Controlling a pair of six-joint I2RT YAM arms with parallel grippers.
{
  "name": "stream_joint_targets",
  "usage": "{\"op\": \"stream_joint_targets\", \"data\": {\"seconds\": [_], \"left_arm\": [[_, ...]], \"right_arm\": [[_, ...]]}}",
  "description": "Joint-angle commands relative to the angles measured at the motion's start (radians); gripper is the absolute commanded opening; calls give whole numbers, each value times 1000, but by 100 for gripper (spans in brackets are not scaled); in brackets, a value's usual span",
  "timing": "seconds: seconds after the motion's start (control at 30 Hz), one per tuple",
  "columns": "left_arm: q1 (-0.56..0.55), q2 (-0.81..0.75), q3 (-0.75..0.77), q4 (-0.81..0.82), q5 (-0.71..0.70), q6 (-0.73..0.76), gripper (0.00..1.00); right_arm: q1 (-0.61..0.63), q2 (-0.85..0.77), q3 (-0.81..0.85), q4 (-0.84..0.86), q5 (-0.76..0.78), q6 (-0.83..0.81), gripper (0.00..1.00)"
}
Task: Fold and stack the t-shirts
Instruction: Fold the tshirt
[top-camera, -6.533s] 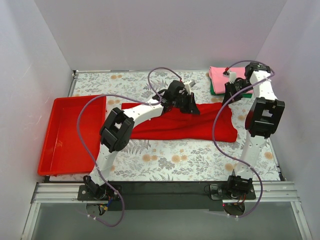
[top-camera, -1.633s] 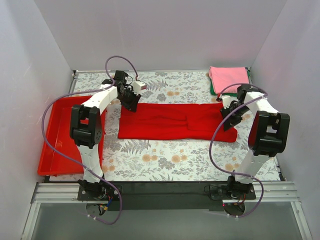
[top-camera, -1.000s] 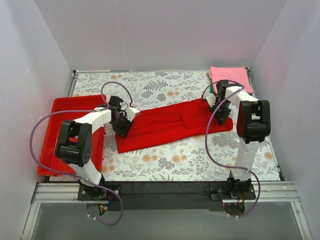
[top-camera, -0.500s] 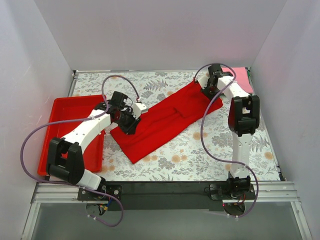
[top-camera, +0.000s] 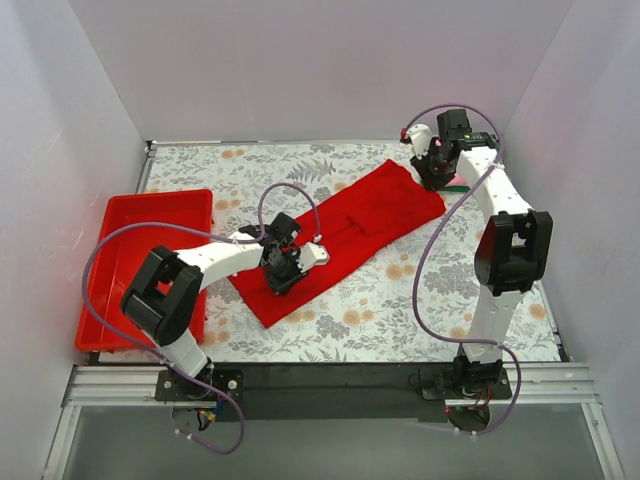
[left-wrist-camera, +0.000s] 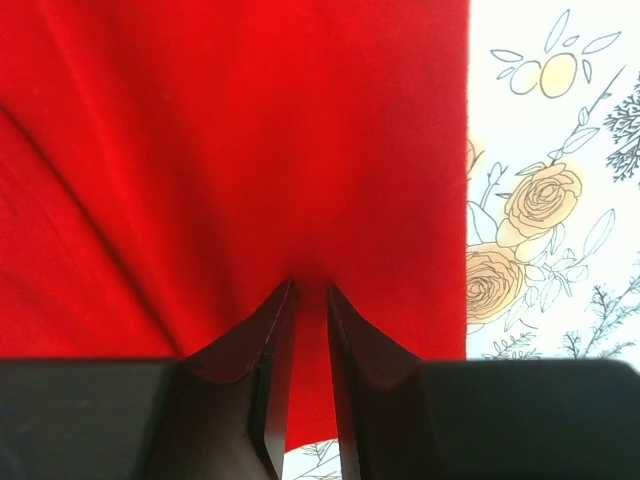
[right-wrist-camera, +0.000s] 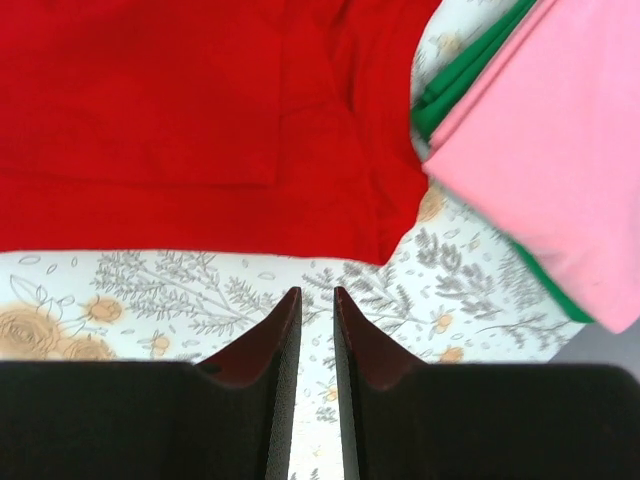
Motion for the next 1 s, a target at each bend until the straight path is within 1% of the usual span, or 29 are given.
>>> {"op": "stream_joint_targets", "data": {"seconds": [0.0, 0.03, 0.13, 0.17, 0.2, 0.23, 0.27, 0.3, 0.37, 0.47, 0.57, 0.73, 0.8, 0.83, 0.93, 0.97], "left_arm": [[-59, -8, -91, -16, -71, 1, 18], [-80, -20, -105, -29, -66, -12, 18], [-200, -48, -151, -49, -22, -73, 18], [-282, -60, -156, -50, -10, -94, 18], [-327, -63, -156, -50, 1, -117, 18], [-367, -54, -144, -50, 33, -165, 18], [-434, -45, -132, -47, 48, -186, 18], [-459, -17, -90, -40, 84, -226, 18], [-482, 10, -34, -35, 119, -255, 18], [-455, 21, 71, -26, 173, -298, 18], [-404, -44, 129, 10, 245, -318, 19], [-325, -228, 105, 128, 270, -352, 22], [-265, -255, 102, 138, 268, -371, 22], [-218, -271, 103, 139, 271, -384, 22], [-141, -299, 93, 154, 273, -429, 22], [-90, -304, 91, 158, 273, -440, 22]], "right_arm": [[-33, -33, -30, -62, -50, 39, 26], [-39, -36, -43, -75, -64, 41, 25], [-56, -50, -81, -90, -81, 47, 25], [-62, -59, -93, -93, -81, 45, 25], [-65, -62, -107, -93, -84, 45, 24], [-68, -66, -118, -93, -85, 47, 24], [-73, -73, -142, -93, -88, 48, 24], [-75, -76, -153, -92, -104, 54, 24], [-73, -74, -182, -93, -128, 64, 24], [-56, -60, -204, -92, -168, 85, 22], [-17, -22, -198, -82, -177, 113, 18], [37, 58, -143, -47, -185, 162, 14], [54, 102, -126, -41, -164, 174, 13], [59, 119, -110, -39, -153, 176, 12], [71, 179, -93, -33, -116, 171, 11], [76, 212, -87, -29, -105, 168, 11]]}}
